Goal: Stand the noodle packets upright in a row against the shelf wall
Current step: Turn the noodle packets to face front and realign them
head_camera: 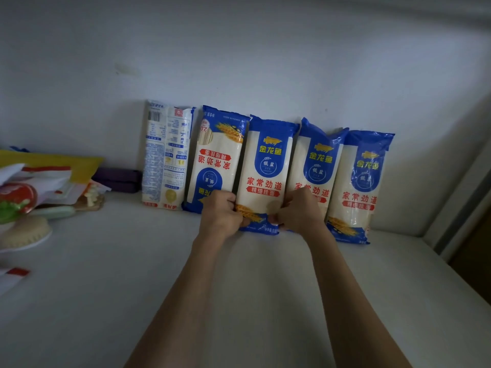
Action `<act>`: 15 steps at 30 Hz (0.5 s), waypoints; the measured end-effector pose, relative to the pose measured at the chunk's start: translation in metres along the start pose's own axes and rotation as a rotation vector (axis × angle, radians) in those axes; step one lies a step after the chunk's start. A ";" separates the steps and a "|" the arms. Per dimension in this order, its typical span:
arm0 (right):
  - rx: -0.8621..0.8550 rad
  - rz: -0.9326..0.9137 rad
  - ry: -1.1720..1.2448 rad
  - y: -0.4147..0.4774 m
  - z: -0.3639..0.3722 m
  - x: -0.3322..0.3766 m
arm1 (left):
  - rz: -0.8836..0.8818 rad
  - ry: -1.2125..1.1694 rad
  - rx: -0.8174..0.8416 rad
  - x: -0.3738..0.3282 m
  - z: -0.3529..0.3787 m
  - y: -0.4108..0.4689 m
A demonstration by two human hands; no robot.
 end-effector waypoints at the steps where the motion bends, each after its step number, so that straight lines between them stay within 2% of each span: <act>1: -0.042 0.004 0.018 -0.001 0.003 -0.001 | 0.010 -0.015 -0.036 0.001 0.002 -0.001; 5: -0.168 0.039 0.025 -0.003 0.012 -0.003 | 0.065 -0.068 -0.155 0.009 0.011 -0.003; 15: -0.331 0.179 -0.037 -0.011 0.023 -0.005 | 0.006 0.031 -0.324 0.014 0.021 -0.002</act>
Point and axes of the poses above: each hand's wrist, its own y-axis towards the middle knuckle, its own z-axis out of the palm, x = y × z, the point moved 2 cm from there along y, towards the middle knuckle, and after that the axes turned 11 degrees about -x, right-handed, at the moved point
